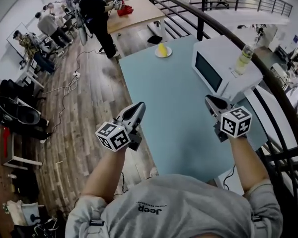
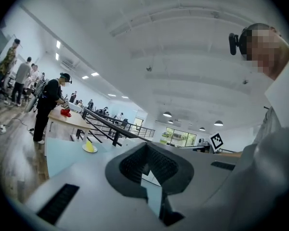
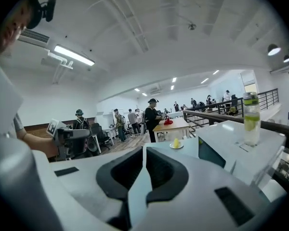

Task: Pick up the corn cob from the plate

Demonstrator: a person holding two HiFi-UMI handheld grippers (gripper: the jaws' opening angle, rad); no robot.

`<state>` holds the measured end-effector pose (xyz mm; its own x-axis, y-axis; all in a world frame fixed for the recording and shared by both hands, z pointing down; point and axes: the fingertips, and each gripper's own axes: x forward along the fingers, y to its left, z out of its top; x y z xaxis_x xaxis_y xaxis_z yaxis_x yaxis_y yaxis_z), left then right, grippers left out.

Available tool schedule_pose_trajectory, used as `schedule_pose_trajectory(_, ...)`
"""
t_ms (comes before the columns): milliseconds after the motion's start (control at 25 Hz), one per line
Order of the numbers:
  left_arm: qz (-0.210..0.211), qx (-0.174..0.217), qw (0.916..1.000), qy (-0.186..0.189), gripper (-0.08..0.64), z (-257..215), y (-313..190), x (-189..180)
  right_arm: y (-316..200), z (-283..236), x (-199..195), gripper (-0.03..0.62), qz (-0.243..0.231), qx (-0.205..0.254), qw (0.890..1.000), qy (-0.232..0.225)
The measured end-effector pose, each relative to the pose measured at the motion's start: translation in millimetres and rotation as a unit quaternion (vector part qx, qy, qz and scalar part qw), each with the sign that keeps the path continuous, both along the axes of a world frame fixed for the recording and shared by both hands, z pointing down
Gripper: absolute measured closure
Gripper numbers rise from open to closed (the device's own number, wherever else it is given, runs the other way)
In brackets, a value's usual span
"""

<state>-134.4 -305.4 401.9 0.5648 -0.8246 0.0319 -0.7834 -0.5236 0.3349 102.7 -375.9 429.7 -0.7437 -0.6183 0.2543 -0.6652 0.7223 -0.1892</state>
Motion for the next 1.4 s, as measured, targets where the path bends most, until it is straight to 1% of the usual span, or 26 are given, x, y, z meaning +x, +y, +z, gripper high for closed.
schedule_pose_trajectory(160, -0.011, 0.000, 0.9999, -0.010, 0.541, 16.6, -71.9, -38.2, -98.8, 6.7, -65.9, 0.580, -0.001, 0.013, 1.000, 0.012)
schedule_pose_trajectory(200, -0.012, 0.000, 0.9999, -0.010, 0.541, 23.4, -91.0, -49.3, -124.5, 12.3, -81.6, 0.568, 0.002, 0.012, 1.000, 0.020)
schedule_pose_trajectory(320, -0.013, 0.002, 0.9999, -0.008, 0.541, 46.9, -149.8, -75.0, -202.8, 36.3, -121.9, 0.505, 0.009, -0.002, 0.999, 0.046)
schedule_pose_trajectory(480, -0.013, 0.004, 0.9997, -0.022, 0.541, 91.6, -223.6, -103.5, -302.3, 81.3, -180.4, 0.457, 0.006, 0.001, 0.995, 0.095)
schedule_pose_trajectory(520, -0.014, 0.001, 0.9996, -0.023, 0.541, 103.7, -239.9, -111.2, -325.8, 94.3, -194.5, 0.443, 0.007, -0.006, 0.995, 0.097)
schedule_pose_trajectory(640, -0.015, -0.009, 0.9995, -0.026, 0.541, 139.5, -282.5, -129.7, -393.3, 132.4, -230.9, 0.419, 0.016, -0.044, 0.996, 0.076)
schedule_pose_trajectory(680, -0.015, -0.011, 0.9994, -0.028, 0.541, 151.6, -295.2, -134.5, -415.2, 145.3, -239.1, 0.412, 0.024, -0.049, 0.995, 0.078)
schedule_pose_trajectory(760, -0.019, -0.013, 0.9993, -0.029, 0.541, 175.3, -319.2, -143.8, -457.5, 173.2, -249.5, 0.398, 0.043, -0.048, 0.993, 0.104)
schedule_pose_trajectory(880, -0.026, -0.019, 0.9992, -0.022, 0.541, 203.2, -349.7, -156.4, -510.4, 213.0, -262.8, 0.382, 0.057, -0.055, 0.988, 0.136)
schedule_pose_trajectory(1000, -0.027, -0.022, 0.9991, -0.024, 0.541, 216.6, -370.9, -162.6, -548.9, 239.5, -271.0, 0.367, 0.063, -0.060, 0.980, 0.177)
schedule_pose_trajectory(1080, -0.023, -0.021, 0.9991, -0.030, 0.541, 225.7, -382.1, -162.8, -567.8, 259.3, -276.2, 0.353, 0.062, -0.070, 0.976, 0.197)
schedule_pose_trajectory(1200, -0.021, -0.018, 0.9991, -0.032, 0.541, 239.2, -400.6, -163.0, -593.9, 291.0, -285.0, 0.330, 0.060, -0.087, 0.972, 0.208)
schedule_pose_trajectory(1280, -0.022, -0.014, 0.9992, -0.029, 0.541, 245.2, -412.6, -161.6, -610.1, 307.4, -288.3, 0.318, 0.062, -0.100, 0.971, 0.206)
schedule_pose_trajectory(1400, -0.023, -0.006, 0.9994, -0.026, 0.541, 256.5, -425.2, -158.5, -629.2, 320.3, -292.6, 0.296, 0.066, -0.100, 0.970, 0.213)
